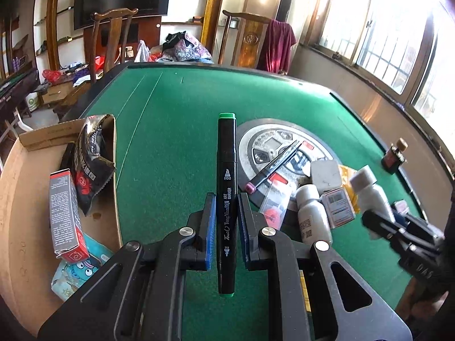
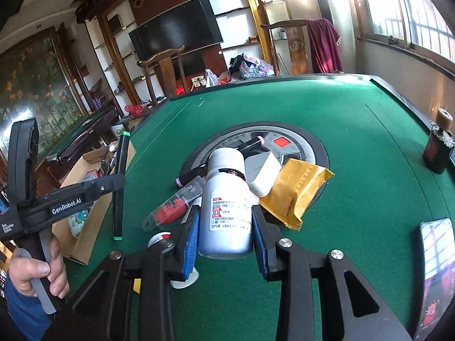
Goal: Organize objects
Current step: 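Carry the green-capped marker and white bottle over the cardboard tray, then open both grippers to drop the marker and white bottle into the tray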
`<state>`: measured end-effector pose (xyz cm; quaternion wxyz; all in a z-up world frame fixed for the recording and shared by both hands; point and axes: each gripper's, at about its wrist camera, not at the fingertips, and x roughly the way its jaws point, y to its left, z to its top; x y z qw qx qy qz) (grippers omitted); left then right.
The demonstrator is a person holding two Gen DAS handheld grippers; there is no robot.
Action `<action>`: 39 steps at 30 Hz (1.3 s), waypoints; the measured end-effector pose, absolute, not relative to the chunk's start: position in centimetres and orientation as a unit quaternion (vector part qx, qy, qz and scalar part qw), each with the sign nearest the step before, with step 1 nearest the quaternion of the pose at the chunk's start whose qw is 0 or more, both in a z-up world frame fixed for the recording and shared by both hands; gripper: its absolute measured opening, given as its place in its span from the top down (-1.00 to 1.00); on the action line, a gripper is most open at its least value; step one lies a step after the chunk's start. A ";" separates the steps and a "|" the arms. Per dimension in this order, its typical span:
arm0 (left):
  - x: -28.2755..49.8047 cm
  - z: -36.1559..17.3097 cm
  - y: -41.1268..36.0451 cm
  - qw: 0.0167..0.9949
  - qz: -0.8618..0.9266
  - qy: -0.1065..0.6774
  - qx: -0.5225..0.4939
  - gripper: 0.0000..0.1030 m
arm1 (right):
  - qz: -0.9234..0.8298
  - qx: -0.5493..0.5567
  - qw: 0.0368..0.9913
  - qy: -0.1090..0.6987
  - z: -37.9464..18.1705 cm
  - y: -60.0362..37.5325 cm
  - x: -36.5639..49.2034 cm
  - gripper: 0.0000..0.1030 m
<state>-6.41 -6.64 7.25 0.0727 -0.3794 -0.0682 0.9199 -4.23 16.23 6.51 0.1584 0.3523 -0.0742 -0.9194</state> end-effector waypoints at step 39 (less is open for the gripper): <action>-3.4 5.4 -29.7 -0.035 0.882 -0.235 -0.408 0.72 | -0.829 0.478 0.290 -0.024 6.9 -17.1 -16.6 0.34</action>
